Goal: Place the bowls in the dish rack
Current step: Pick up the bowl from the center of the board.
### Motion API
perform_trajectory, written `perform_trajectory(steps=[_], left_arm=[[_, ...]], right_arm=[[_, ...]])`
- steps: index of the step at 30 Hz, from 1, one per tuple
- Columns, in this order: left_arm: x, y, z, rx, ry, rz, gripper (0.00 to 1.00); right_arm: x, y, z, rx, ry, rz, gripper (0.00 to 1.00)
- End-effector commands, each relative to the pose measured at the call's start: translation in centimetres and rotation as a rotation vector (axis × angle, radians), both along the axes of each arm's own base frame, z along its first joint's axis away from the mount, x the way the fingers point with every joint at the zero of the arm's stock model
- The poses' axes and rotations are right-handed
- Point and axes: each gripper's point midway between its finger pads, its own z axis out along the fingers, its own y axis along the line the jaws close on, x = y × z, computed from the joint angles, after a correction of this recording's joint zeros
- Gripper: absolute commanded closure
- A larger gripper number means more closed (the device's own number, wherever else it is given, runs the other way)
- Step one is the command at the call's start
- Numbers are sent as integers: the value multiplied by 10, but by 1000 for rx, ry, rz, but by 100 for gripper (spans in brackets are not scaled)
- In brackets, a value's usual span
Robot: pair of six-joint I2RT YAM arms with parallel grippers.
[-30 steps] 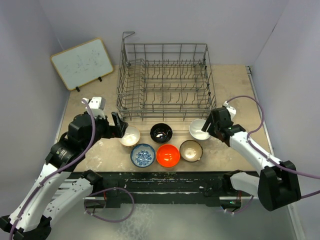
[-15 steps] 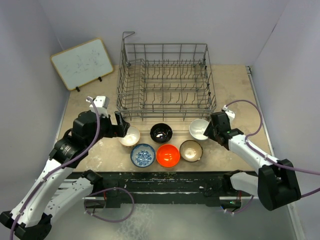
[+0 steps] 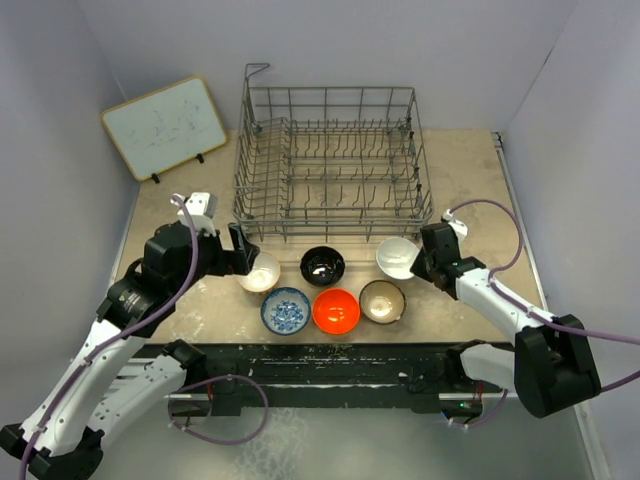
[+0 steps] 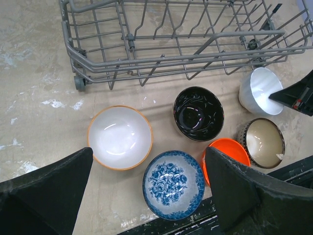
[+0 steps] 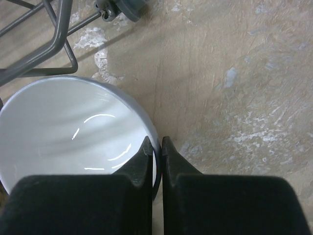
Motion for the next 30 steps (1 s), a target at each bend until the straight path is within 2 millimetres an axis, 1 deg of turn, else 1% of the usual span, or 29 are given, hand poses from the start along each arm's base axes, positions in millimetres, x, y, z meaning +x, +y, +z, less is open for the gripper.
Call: perform_trajectory(steps=[1,4,6,9,12,18,20,24,27,29,30], left_arm=[[-2,0,11,-27,-35,4,1],[-3,2,9,-30,-30,9,1],[-4,2,8,-35,-28,12,1],[-5,2,9,-43,-32,11,1],[-5,1,10,-48,-35,9,1],[-5,-2,11,-59,-40,-6,1],[-4,-4,10,-58,-40,-13,1],[-3,-7,12,-63,-40,-26,1],[-3,-8,16,-66,-48,-31,1],[-3,-8,21,-65,-52,-34,1],[-3,-8,24,-66,-56,-35,1]], right_arm=[[8,0,12,17,-57,-16,100],[8,-4,24,10,-89,-35,100],[7,-12,36,-14,-111,-61,100],[5,-22,58,-53,-147,-80,100],[1,-24,80,-56,-174,-75,100],[-16,-23,111,-38,-190,-32,100],[-21,-24,127,-29,-212,-26,100],[-22,-19,165,1,-276,2,100],[-14,-20,199,-23,-330,12,100],[-3,-22,229,-51,-382,20,100],[6,-22,239,-73,-388,28,100]])
